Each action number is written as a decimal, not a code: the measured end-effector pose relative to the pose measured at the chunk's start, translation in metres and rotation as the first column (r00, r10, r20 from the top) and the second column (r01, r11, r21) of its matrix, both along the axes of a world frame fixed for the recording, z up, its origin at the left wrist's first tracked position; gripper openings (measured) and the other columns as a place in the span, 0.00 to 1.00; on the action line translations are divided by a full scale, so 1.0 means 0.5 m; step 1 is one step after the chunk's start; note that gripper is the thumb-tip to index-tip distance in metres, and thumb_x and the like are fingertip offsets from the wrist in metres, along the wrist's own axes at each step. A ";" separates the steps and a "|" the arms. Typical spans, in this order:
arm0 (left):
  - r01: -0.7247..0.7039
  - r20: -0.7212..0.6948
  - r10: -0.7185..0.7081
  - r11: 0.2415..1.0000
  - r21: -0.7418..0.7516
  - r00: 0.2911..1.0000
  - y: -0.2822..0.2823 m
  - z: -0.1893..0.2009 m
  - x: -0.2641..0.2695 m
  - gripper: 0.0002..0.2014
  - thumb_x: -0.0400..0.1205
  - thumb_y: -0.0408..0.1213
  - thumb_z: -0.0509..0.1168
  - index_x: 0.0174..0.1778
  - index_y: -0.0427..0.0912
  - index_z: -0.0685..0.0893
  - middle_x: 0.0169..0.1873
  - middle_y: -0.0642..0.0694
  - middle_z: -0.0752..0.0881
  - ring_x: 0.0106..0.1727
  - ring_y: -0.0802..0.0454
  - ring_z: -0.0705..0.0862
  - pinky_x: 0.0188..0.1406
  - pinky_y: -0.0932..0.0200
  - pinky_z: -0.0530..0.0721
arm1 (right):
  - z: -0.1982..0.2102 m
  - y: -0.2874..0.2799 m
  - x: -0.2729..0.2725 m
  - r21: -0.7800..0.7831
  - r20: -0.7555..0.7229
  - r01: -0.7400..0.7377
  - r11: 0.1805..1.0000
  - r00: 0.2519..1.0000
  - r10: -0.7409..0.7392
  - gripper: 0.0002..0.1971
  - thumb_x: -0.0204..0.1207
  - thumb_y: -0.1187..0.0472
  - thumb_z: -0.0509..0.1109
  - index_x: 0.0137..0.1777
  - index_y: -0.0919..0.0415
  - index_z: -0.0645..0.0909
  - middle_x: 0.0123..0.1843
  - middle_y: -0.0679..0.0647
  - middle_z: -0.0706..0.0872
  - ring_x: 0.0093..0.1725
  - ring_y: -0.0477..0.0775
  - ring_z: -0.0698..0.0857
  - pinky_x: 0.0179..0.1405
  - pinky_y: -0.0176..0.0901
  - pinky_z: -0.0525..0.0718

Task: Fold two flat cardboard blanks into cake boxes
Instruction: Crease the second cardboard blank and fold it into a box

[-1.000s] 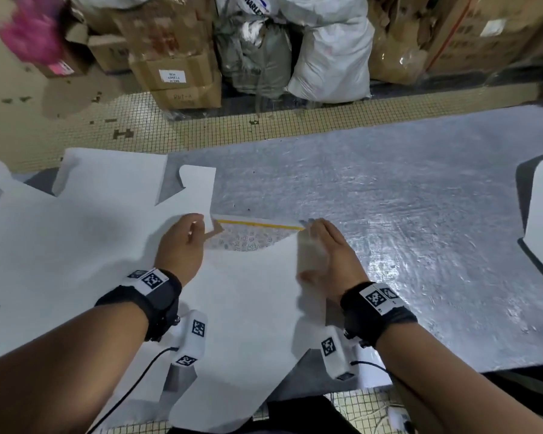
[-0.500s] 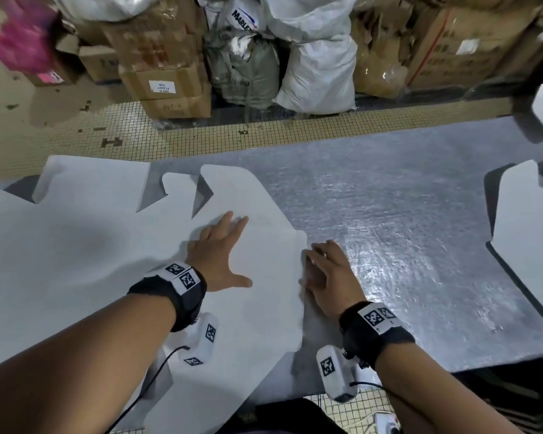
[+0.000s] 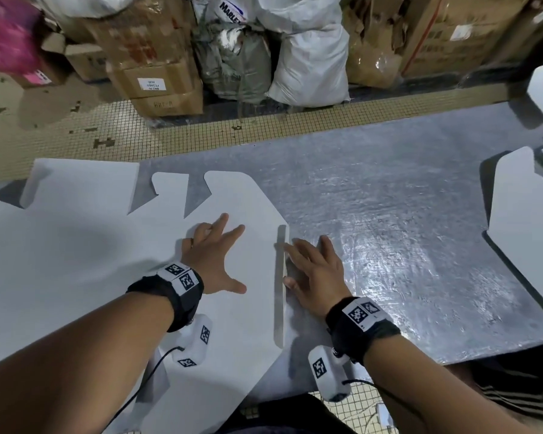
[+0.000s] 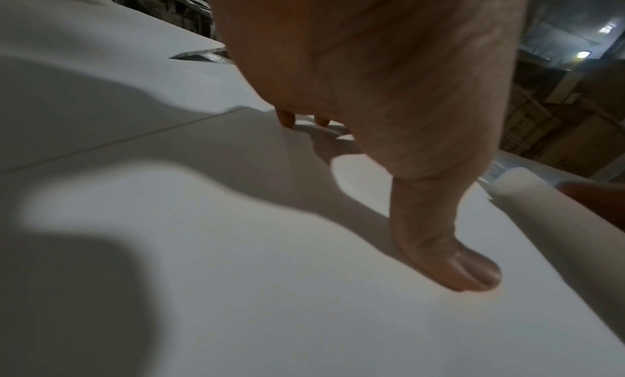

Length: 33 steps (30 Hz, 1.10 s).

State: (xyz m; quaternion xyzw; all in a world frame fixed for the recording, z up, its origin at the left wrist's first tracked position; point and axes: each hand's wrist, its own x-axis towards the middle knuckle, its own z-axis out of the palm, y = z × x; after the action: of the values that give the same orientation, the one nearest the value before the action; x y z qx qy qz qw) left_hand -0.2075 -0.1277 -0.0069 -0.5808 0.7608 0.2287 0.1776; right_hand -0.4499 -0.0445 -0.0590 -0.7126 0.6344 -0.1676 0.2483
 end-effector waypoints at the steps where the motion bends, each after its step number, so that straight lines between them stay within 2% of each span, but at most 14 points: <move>1: -0.006 -0.002 0.006 1.000 -0.005 1.000 0.002 0.001 -0.002 0.64 0.61 0.68 0.78 0.85 0.69 0.41 0.85 0.61 0.30 0.86 0.45 0.37 0.82 0.39 0.53 | -0.003 0.000 0.006 -0.001 -0.045 -0.011 1.000 0.999 0.011 0.31 0.77 0.37 0.59 0.81 0.36 0.64 0.82 0.46 0.67 0.84 0.75 0.50 0.78 0.69 0.60; 4: 0.022 -0.042 -0.023 1.000 -0.017 0.999 0.020 0.003 -0.006 0.57 0.69 0.62 0.77 0.86 0.68 0.45 0.86 0.60 0.32 0.87 0.47 0.34 0.84 0.38 0.49 | 0.000 -0.001 0.018 -0.026 -0.134 -0.023 0.999 0.991 0.019 0.31 0.77 0.32 0.55 0.81 0.33 0.63 0.81 0.49 0.67 0.81 0.76 0.51 0.74 0.70 0.61; 6: 0.116 -0.122 -0.118 0.993 -0.020 0.985 0.039 -0.001 -0.008 0.48 0.76 0.55 0.74 0.85 0.70 0.48 0.86 0.62 0.35 0.86 0.53 0.32 0.85 0.41 0.45 | 0.003 -0.003 0.019 -0.017 -0.179 -0.028 0.999 0.984 0.024 0.31 0.76 0.30 0.52 0.81 0.32 0.63 0.81 0.49 0.66 0.81 0.74 0.51 0.75 0.69 0.61; 8: 0.181 -0.202 -0.180 0.983 -0.013 0.963 0.058 -0.010 -0.016 0.45 0.78 0.55 0.71 0.84 0.72 0.48 0.85 0.66 0.34 0.84 0.57 0.27 0.85 0.45 0.40 | 0.006 -0.006 0.016 -0.005 -0.188 -0.025 1.000 0.982 0.024 0.33 0.75 0.27 0.51 0.80 0.31 0.65 0.81 0.48 0.65 0.82 0.71 0.51 0.76 0.66 0.60; 11: 0.172 -0.204 -0.168 0.985 0.000 0.964 0.069 -0.020 -0.035 0.52 0.71 0.69 0.68 0.83 0.73 0.40 0.84 0.65 0.30 0.82 0.54 0.20 0.83 0.45 0.33 | 0.007 -0.007 0.012 0.000 -0.147 -0.004 1.000 0.989 0.004 0.35 0.74 0.24 0.51 0.79 0.35 0.70 0.82 0.45 0.66 0.83 0.67 0.48 0.76 0.60 0.57; 14: 0.189 -0.136 -0.188 0.982 0.000 0.973 0.073 -0.024 -0.050 0.56 0.66 0.75 0.68 0.81 0.75 0.36 0.82 0.62 0.27 0.80 0.48 0.17 0.82 0.39 0.30 | 0.006 -0.003 0.010 -0.003 -0.121 0.018 1.000 0.992 -0.019 0.36 0.72 0.24 0.52 0.78 0.37 0.73 0.82 0.44 0.67 0.84 0.65 0.47 0.76 0.57 0.55; 18: 0.182 -0.110 -0.181 0.983 -0.005 0.977 0.083 -0.028 -0.053 0.57 0.66 0.73 0.69 0.81 0.75 0.35 0.82 0.59 0.24 0.78 0.47 0.14 0.80 0.36 0.26 | 0.012 -0.007 0.012 -0.012 -0.107 0.031 0.999 0.994 -0.032 0.35 0.71 0.23 0.55 0.75 0.36 0.76 0.81 0.43 0.70 0.83 0.63 0.48 0.75 0.52 0.50; 21: 0.173 -0.133 -0.171 0.985 0.000 0.976 0.084 -0.026 -0.054 0.57 0.67 0.71 0.70 0.81 0.75 0.35 0.81 0.60 0.23 0.77 0.48 0.13 0.80 0.36 0.25 | 0.013 -0.009 0.008 -0.020 -0.103 0.027 0.999 0.994 -0.028 0.33 0.70 0.24 0.58 0.73 0.35 0.78 0.80 0.42 0.70 0.82 0.64 0.50 0.75 0.60 0.56; 25: 0.153 -0.157 -0.148 0.988 0.019 0.976 0.087 -0.023 -0.058 0.57 0.66 0.68 0.71 0.82 0.73 0.37 0.82 0.60 0.24 0.77 0.48 0.13 0.79 0.35 0.25 | 0.012 -0.010 0.004 -0.015 -0.109 0.006 1.000 0.994 -0.007 0.32 0.70 0.25 0.61 0.73 0.34 0.78 0.80 0.43 0.69 0.81 0.66 0.52 0.74 0.63 0.60; 30: 0.136 -0.206 -0.124 0.990 0.044 0.971 0.084 -0.023 -0.056 0.53 0.69 0.69 0.69 0.81 0.77 0.38 0.82 0.60 0.25 0.76 0.50 0.12 0.79 0.35 0.24 | 0.015 -0.011 0.004 0.004 -0.128 0.010 1.000 0.992 -0.009 0.32 0.71 0.24 0.60 0.74 0.33 0.76 0.81 0.41 0.67 0.83 0.66 0.50 0.76 0.61 0.56; 33: 0.153 -0.156 -0.148 0.988 0.021 0.977 0.086 -0.025 -0.059 0.54 0.67 0.71 0.68 0.81 0.77 0.37 0.82 0.58 0.23 0.76 0.48 0.12 0.78 0.35 0.23 | 0.023 -0.012 0.004 0.045 -0.127 0.002 0.999 0.992 0.004 0.34 0.70 0.23 0.60 0.76 0.31 0.73 0.82 0.41 0.64 0.83 0.66 0.49 0.76 0.62 0.56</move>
State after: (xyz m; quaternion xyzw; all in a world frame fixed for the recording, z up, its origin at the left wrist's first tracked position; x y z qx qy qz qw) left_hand -0.2368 -0.0846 -0.0195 -0.4990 0.8102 0.2714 0.1447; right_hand -0.4477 -0.0504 -0.0477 -0.7164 0.6521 -0.1076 0.2234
